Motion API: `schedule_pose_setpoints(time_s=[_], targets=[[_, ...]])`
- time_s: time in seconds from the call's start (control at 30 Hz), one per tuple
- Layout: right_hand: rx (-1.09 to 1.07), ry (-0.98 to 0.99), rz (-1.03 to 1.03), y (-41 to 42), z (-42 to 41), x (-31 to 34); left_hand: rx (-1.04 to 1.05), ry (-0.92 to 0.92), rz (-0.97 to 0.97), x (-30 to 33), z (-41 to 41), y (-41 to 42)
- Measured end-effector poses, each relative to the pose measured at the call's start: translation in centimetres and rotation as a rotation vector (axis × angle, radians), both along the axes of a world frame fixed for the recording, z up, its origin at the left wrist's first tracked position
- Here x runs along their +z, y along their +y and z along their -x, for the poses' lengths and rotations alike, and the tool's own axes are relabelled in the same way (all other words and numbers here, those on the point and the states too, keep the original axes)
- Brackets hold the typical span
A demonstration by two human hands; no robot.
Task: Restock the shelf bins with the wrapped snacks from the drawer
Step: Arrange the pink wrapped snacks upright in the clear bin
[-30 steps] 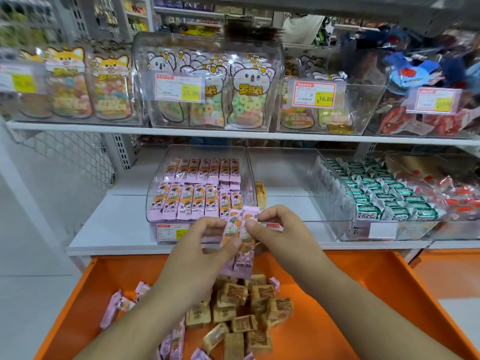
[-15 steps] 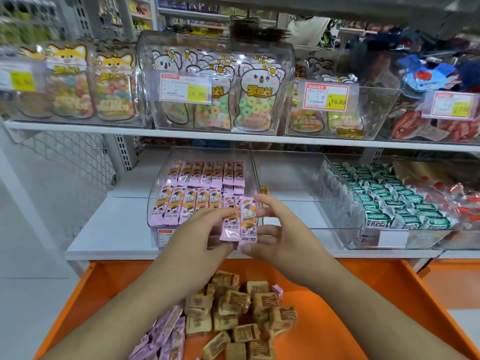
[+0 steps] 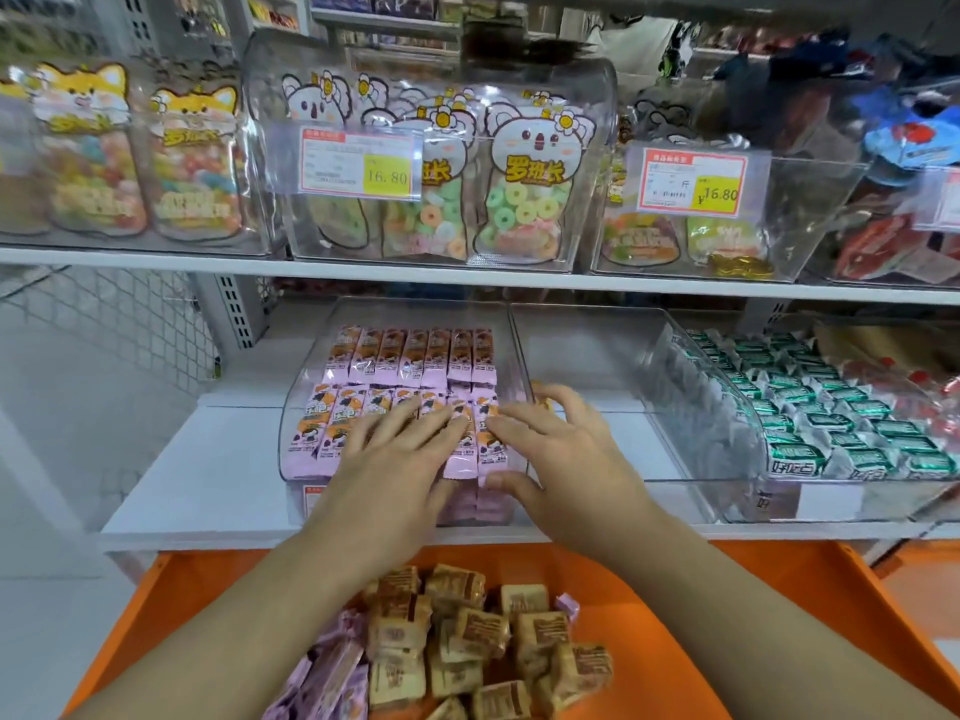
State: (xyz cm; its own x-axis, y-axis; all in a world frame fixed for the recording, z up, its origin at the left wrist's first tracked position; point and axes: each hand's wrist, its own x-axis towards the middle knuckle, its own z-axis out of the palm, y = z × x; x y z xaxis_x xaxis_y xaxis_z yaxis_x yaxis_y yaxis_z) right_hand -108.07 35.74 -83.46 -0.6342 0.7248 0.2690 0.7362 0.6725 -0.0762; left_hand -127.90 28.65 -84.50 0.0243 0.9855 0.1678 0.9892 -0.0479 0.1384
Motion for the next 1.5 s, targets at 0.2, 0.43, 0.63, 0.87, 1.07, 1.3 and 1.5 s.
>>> schedule_pose_setpoints(time_s=[0.2, 0.43, 0.63, 0.87, 1.07, 1.3, 1.5], targets=[[-0.013, -0.046, -0.019, 0.1, 0.1, -0.8, -0.008, -0.031, -0.006, -1.1, 0.6, 0.2], [-0.100, -0.076, -0.033, -0.2, 0.6, -1.8, 0.057, -0.046, -0.053, -1.4, 0.1, 0.4], [-0.143, -0.103, -0.025, -0.8, 0.9, -1.9, 0.064, 0.000, -0.055, -1.7, 0.2, 0.3], [-0.140, -0.081, -0.034, -0.8, 0.6, -2.2, 0.082, -0.018, -0.033, -1.8, 0.0, 0.3], [-0.146, -0.066, 0.012, -1.3, 0.2, -1.1, 0.054, -0.057, -0.049, -1.4, 0.0, -0.8], [-0.100, 0.072, 0.026, -5.1, -1.0, -0.2, -0.012, -0.182, -0.070, -0.5, -1.0, -5.4], [-0.034, 0.080, 0.165, -9.7, -3.1, -4.9, -0.078, -0.211, 0.004, -4.8, -2.2, -10.0]])
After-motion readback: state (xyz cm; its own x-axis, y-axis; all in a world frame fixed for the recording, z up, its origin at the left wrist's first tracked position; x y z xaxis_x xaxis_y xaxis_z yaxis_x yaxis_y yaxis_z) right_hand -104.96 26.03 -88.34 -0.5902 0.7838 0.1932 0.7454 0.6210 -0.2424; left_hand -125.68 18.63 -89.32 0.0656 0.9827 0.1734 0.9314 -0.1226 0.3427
